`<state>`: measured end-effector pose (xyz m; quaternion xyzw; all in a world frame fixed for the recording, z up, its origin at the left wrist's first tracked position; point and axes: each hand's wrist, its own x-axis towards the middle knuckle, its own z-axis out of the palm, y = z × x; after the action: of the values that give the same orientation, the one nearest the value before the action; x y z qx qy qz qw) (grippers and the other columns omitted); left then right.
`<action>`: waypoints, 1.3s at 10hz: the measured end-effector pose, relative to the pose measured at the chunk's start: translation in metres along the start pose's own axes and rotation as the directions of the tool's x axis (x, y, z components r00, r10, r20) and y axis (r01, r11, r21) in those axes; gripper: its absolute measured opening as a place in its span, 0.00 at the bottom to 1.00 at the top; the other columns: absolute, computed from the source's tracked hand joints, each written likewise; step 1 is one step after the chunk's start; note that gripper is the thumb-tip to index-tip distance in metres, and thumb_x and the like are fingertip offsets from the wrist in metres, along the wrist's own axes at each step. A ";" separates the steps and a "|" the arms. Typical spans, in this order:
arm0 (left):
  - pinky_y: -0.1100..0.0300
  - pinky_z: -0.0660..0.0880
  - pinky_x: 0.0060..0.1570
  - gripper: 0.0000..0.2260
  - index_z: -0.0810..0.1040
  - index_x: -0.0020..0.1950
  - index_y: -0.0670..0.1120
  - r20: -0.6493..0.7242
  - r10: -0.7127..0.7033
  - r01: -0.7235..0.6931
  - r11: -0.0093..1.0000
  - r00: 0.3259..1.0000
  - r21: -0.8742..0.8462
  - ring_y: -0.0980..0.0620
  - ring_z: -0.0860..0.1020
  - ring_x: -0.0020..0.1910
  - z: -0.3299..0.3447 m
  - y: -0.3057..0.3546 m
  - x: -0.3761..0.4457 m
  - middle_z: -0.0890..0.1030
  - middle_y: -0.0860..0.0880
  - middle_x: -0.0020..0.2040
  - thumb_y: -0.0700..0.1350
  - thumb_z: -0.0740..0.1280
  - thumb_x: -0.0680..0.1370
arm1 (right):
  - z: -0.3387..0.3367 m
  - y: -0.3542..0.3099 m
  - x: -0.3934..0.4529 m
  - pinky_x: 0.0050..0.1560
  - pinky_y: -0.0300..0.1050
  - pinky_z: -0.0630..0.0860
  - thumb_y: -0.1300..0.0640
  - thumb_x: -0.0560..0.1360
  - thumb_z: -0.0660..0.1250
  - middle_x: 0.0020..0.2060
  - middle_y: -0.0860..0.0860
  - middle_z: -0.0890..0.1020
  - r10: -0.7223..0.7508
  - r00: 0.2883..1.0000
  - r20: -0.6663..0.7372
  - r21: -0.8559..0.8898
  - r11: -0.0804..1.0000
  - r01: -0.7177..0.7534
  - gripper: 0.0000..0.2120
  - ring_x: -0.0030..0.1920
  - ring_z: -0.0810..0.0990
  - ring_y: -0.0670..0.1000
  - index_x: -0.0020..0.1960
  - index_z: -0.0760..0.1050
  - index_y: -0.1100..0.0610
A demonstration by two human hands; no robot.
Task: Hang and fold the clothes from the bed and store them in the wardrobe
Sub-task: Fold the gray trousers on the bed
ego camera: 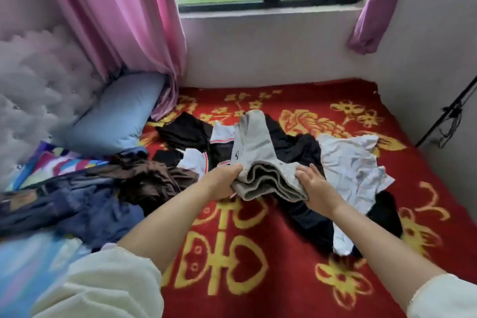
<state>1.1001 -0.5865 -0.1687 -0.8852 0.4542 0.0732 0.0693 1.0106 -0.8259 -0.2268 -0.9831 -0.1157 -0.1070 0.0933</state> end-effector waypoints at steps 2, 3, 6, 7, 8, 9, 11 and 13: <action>0.58 0.73 0.45 0.09 0.72 0.42 0.48 0.408 0.156 -0.116 0.986 0.899 -0.123 0.45 0.77 0.52 0.078 0.065 -0.009 0.76 0.47 0.43 0.43 0.57 0.81 | 0.058 -0.008 -0.091 0.74 0.51 0.52 0.69 0.68 0.65 0.61 0.60 0.70 0.061 0.862 0.504 0.037 0.995 -0.091 0.21 0.66 0.69 0.58 0.61 0.67 0.68; 0.53 0.71 0.48 0.08 0.71 0.55 0.42 0.518 0.082 -0.029 0.993 0.851 -0.111 0.42 0.75 0.53 0.116 0.090 -0.011 0.77 0.42 0.54 0.38 0.59 0.77 | 0.083 -0.012 -0.128 0.69 0.43 0.54 0.67 0.72 0.62 0.61 0.58 0.69 0.050 0.804 0.593 0.049 0.994 -0.098 0.19 0.64 0.68 0.56 0.62 0.66 0.65; 0.55 0.62 0.58 0.17 0.67 0.66 0.46 0.580 0.198 -0.216 0.976 0.790 -0.038 0.46 0.69 0.60 0.231 0.137 -0.030 0.73 0.47 0.59 0.38 0.60 0.77 | 0.153 -0.029 -0.186 0.26 0.37 0.67 0.59 0.39 0.79 0.30 0.50 0.78 -0.059 0.740 0.670 -0.071 0.987 0.143 0.22 0.29 0.77 0.52 0.30 0.76 0.55; 0.57 0.61 0.58 0.14 0.69 0.62 0.47 0.589 0.283 -0.298 0.952 0.757 -0.073 0.48 0.68 0.61 0.271 0.149 -0.043 0.73 0.49 0.58 0.38 0.59 0.77 | 0.174 -0.040 -0.203 0.49 0.48 0.76 0.59 0.56 0.78 0.57 0.59 0.78 -0.111 0.710 0.695 -0.051 0.978 0.202 0.25 0.58 0.77 0.59 0.52 0.79 0.59; 0.58 0.61 0.58 0.13 0.70 0.61 0.47 0.610 0.340 -0.345 0.931 0.716 -0.115 0.48 0.68 0.60 0.308 0.160 -0.046 0.73 0.49 0.59 0.40 0.59 0.77 | 0.202 -0.039 -0.222 0.60 0.51 0.72 0.55 0.61 0.76 0.67 0.56 0.72 -0.141 0.640 0.756 0.026 0.982 0.186 0.29 0.67 0.70 0.59 0.60 0.76 0.62; 0.58 0.61 0.57 0.13 0.70 0.62 0.48 0.623 0.350 -0.338 0.930 0.699 -0.143 0.48 0.67 0.60 0.339 0.167 -0.050 0.72 0.50 0.59 0.40 0.59 0.78 | 0.230 -0.037 -0.243 0.67 0.54 0.64 0.57 0.69 0.71 0.70 0.55 0.67 -0.199 0.487 0.851 0.058 0.956 0.288 0.23 0.71 0.64 0.58 0.62 0.75 0.61; 0.56 0.62 0.57 0.15 0.69 0.63 0.45 0.671 0.247 -0.241 0.965 0.699 -0.105 0.47 0.66 0.62 0.384 0.180 -0.053 0.71 0.48 0.62 0.39 0.61 0.77 | 0.257 -0.036 -0.274 0.53 0.49 0.75 0.56 0.61 0.77 0.60 0.59 0.76 -0.222 0.481 0.848 0.155 0.972 0.175 0.18 0.59 0.77 0.57 0.47 0.79 0.61; 0.54 0.62 0.58 0.34 0.64 0.63 0.43 0.665 0.217 -0.100 0.973 0.714 -0.210 0.47 0.66 0.60 0.384 0.185 -0.060 0.68 0.47 0.61 0.66 0.65 0.69 | 0.278 -0.066 -0.263 0.39 0.47 0.70 0.35 0.41 0.77 0.36 0.54 0.77 -0.132 0.503 0.854 0.066 0.987 0.147 0.48 0.34 0.76 0.54 0.53 0.70 0.60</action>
<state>0.8891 -0.5730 -0.5435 -0.7560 0.4637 0.4354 0.1545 0.7962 -0.7592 -0.5439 -0.8962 -0.2244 0.3826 0.0082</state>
